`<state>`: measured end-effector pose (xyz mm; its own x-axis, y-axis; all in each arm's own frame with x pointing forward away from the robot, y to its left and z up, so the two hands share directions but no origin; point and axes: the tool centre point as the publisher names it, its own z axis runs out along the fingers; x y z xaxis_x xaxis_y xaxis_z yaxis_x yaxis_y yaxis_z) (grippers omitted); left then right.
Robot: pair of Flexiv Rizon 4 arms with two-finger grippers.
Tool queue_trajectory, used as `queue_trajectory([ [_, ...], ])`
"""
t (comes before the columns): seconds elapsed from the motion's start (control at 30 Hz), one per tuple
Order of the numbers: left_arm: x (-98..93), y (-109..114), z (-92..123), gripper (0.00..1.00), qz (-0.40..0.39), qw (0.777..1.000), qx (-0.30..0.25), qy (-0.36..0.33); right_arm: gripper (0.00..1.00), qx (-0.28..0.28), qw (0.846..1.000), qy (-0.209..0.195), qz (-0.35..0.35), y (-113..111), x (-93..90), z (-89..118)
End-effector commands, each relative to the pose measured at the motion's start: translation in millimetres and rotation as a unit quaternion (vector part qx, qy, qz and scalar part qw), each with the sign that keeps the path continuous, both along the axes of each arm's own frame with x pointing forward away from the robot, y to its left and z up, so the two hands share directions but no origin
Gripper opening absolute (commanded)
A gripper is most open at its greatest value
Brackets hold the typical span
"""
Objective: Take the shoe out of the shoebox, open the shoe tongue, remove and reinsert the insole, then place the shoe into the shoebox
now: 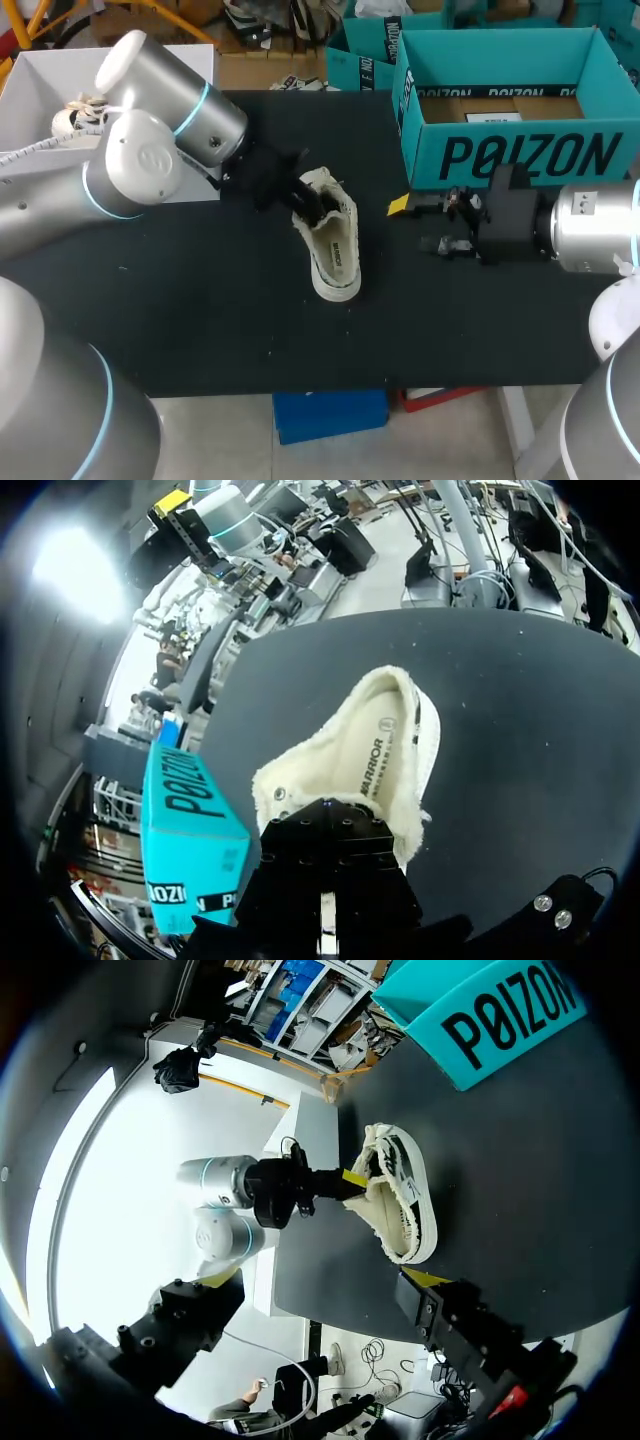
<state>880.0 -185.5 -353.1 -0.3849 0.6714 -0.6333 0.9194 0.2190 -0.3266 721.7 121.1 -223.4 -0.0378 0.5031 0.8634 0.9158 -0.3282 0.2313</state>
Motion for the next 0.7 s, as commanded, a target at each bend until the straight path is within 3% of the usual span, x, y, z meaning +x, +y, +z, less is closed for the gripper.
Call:
queue_trajectory([
  [0.03, 0.1, -5.4, -5.2, 0.0, 0.0, 1.0, 0.002, 0.002, 1.0, -0.001, 1.0, 0.0, -0.001, 1.0, 0.2, 0.0],
  [0.2, -1.3, -3.7, -1.1, 0.0, -0.002, 1.0, 0.009, 0.002, 1.0, -0.001, 1.0, 0.0, -0.001, 1.0, 0.2, 0.0],
  [0.5, 7.3, 14.0, 39.1, 0.0, -0.001, 0.999, 0.013, -0.038, 1.0, -0.001, 1.0, 0.0, -0.001, 1.0, 0.2, 0.0],
  [0.7, 12.2, 17.8, 46.4, 0.0, -0.002, 0.998, 0.02, -0.051, 1.0, -0.001, 1.0, 0.0, -0.001, 1.0, 0.2, 0.0],
])
